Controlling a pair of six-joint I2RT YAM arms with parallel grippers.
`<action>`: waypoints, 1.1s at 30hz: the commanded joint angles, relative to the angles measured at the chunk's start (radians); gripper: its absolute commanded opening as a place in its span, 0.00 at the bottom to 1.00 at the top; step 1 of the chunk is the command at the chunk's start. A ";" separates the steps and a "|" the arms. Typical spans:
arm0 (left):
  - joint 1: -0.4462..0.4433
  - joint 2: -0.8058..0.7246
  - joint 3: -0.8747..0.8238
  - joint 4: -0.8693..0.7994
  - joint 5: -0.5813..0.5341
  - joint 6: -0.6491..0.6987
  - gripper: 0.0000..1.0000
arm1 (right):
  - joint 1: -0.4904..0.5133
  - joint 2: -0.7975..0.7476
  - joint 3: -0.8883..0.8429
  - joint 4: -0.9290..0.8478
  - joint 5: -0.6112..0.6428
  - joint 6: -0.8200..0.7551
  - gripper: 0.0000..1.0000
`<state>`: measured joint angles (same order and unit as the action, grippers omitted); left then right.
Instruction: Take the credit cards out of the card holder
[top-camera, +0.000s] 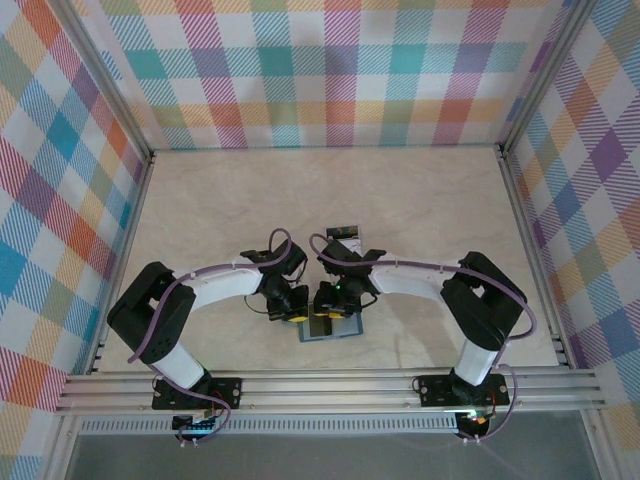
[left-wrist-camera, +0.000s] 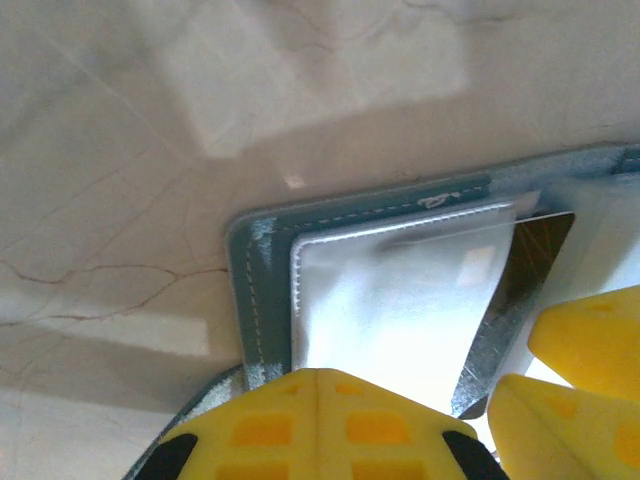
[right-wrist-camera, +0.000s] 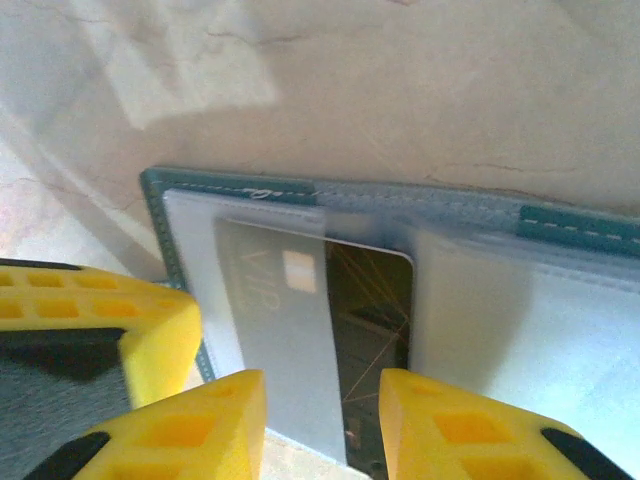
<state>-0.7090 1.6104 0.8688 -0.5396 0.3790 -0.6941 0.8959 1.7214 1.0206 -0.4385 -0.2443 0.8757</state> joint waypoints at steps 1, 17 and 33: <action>-0.019 -0.018 0.044 -0.058 -0.017 0.007 0.04 | -0.006 -0.039 -0.018 -0.017 0.003 -0.004 0.37; -0.069 0.102 0.080 -0.055 -0.022 0.003 0.03 | -0.022 0.032 -0.037 -0.011 0.001 -0.044 0.32; -0.083 0.157 0.081 -0.102 -0.060 0.014 0.03 | -0.070 -0.026 -0.166 0.231 -0.156 -0.013 0.27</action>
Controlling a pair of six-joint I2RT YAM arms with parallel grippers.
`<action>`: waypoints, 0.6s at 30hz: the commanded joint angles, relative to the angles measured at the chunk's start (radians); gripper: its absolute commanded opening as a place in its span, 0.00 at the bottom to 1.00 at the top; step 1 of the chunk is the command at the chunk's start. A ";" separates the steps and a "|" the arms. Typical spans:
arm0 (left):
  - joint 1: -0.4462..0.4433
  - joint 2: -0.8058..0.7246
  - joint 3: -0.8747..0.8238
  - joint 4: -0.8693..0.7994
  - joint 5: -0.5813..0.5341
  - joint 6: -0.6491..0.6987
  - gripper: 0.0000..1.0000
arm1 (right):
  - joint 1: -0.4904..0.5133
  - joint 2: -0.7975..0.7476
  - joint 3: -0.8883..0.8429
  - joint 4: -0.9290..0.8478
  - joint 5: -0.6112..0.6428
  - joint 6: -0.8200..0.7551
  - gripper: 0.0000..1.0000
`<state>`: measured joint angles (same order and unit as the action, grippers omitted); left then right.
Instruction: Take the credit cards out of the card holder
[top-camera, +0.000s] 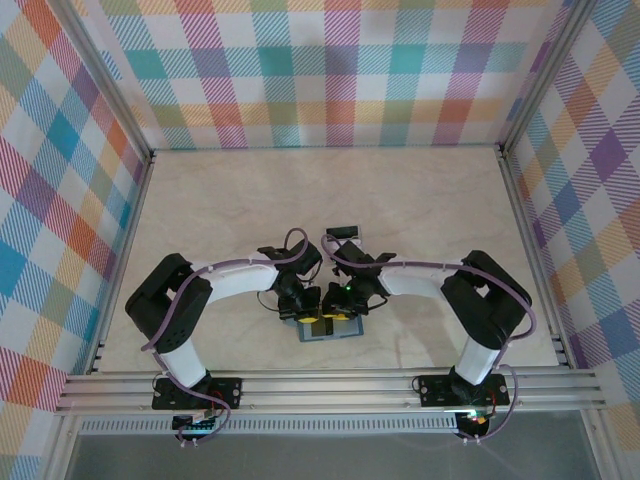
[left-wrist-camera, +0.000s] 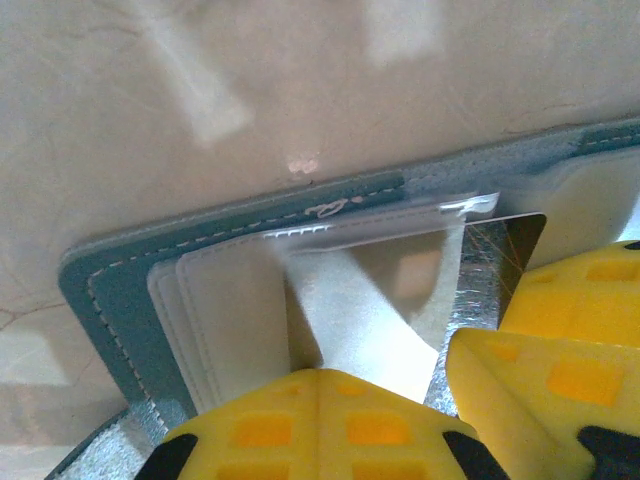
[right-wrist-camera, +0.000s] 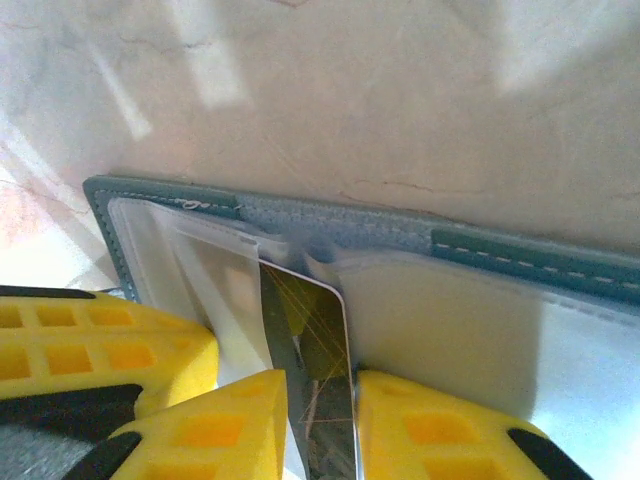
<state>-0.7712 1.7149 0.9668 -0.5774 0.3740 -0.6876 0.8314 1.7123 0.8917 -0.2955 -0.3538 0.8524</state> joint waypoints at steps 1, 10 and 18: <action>-0.021 0.052 -0.015 -0.065 -0.056 0.007 0.03 | -0.010 -0.028 -0.049 0.111 -0.060 0.014 0.26; -0.025 0.047 -0.007 -0.075 -0.062 0.008 0.03 | -0.035 -0.127 -0.140 0.259 -0.121 0.041 0.22; -0.028 0.038 -0.003 -0.072 -0.062 0.004 0.03 | -0.042 -0.108 -0.168 0.317 -0.146 0.047 0.19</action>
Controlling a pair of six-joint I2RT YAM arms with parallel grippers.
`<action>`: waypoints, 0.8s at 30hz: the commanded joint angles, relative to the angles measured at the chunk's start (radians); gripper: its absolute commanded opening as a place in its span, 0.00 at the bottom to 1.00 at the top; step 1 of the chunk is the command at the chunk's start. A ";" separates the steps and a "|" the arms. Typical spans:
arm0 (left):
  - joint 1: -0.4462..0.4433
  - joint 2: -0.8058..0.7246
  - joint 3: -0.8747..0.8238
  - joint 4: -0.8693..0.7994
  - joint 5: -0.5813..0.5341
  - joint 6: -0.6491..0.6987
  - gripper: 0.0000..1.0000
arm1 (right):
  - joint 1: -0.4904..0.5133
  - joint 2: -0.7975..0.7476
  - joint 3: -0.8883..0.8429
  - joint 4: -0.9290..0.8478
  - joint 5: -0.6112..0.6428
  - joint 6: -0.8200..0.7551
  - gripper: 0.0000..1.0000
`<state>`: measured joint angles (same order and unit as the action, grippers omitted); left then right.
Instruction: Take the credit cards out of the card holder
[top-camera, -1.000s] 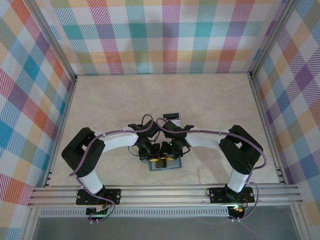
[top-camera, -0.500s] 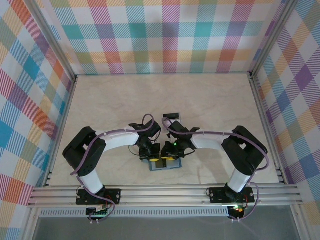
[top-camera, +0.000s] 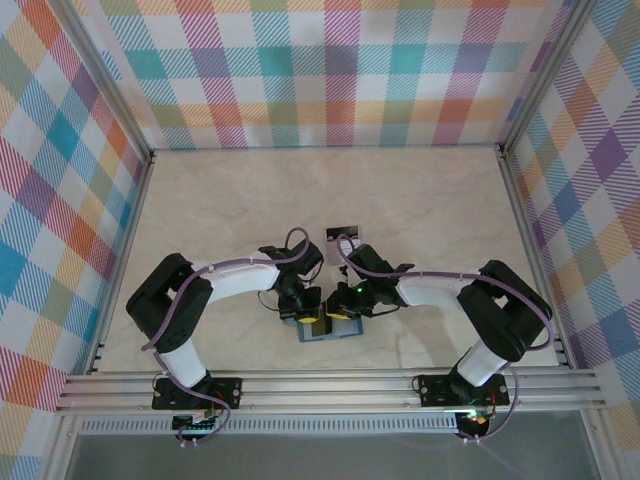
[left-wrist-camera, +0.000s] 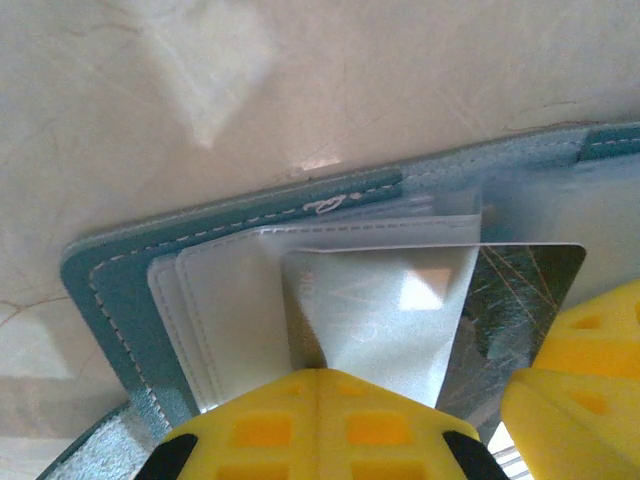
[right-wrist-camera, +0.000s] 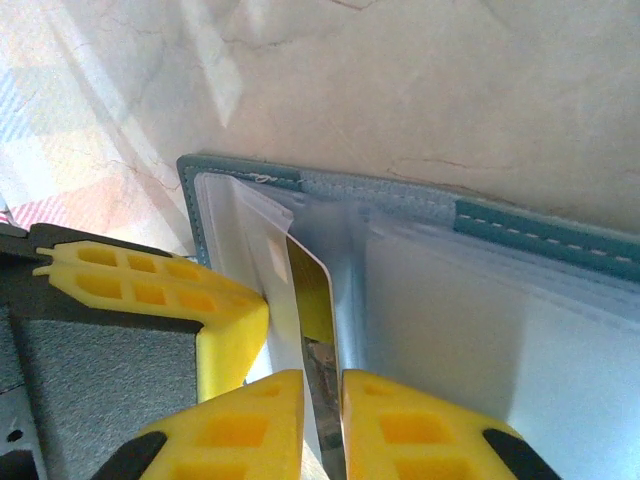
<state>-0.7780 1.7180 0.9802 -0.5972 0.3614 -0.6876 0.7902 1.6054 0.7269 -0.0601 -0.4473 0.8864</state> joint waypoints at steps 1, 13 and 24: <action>-0.022 0.035 -0.017 -0.052 -0.049 0.004 0.03 | 0.000 0.010 -0.003 0.084 -0.056 0.013 0.18; -0.022 0.029 -0.022 -0.049 -0.051 0.003 0.03 | -0.001 -0.006 0.016 -0.035 0.022 -0.027 0.09; -0.022 0.016 -0.028 -0.055 -0.065 0.006 0.03 | 0.000 -0.097 0.143 -0.455 0.242 -0.128 0.07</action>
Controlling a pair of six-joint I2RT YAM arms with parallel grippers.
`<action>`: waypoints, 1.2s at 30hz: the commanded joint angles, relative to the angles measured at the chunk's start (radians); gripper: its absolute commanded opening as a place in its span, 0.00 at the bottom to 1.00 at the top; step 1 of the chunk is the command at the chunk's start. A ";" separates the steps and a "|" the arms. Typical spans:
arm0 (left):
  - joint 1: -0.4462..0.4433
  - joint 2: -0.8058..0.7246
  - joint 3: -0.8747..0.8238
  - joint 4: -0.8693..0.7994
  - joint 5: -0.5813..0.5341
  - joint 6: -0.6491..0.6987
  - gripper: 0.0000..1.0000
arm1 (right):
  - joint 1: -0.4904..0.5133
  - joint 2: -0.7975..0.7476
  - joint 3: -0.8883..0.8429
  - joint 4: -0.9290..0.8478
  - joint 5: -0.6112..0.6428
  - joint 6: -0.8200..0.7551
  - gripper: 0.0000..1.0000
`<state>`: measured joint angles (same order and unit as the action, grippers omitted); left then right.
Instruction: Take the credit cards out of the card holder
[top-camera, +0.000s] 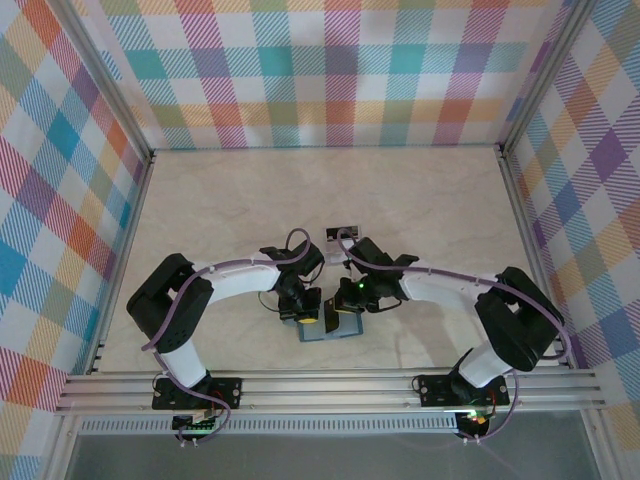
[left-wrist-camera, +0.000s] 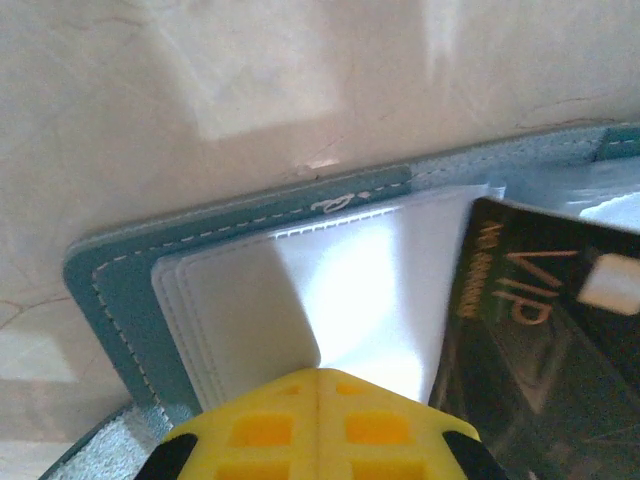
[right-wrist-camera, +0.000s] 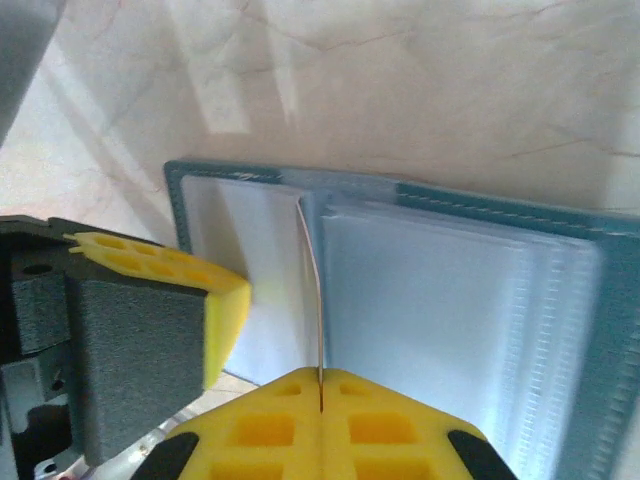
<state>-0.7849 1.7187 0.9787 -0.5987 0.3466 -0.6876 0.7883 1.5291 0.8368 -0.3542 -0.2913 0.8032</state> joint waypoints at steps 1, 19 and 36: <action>-0.016 0.013 -0.026 -0.055 -0.052 0.007 0.03 | 0.002 -0.023 0.044 -0.183 0.096 -0.048 0.08; -0.014 -0.161 0.017 -0.083 -0.122 0.014 0.05 | 0.000 -0.142 0.109 -0.174 0.113 -0.255 0.07; 0.011 -0.235 -0.076 -0.084 -0.173 0.004 0.09 | -0.053 -0.027 0.418 -0.443 0.384 -1.492 0.00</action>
<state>-0.7830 1.5223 0.9276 -0.6544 0.2024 -0.6876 0.7662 1.4765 1.1904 -0.7368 0.0330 -0.4107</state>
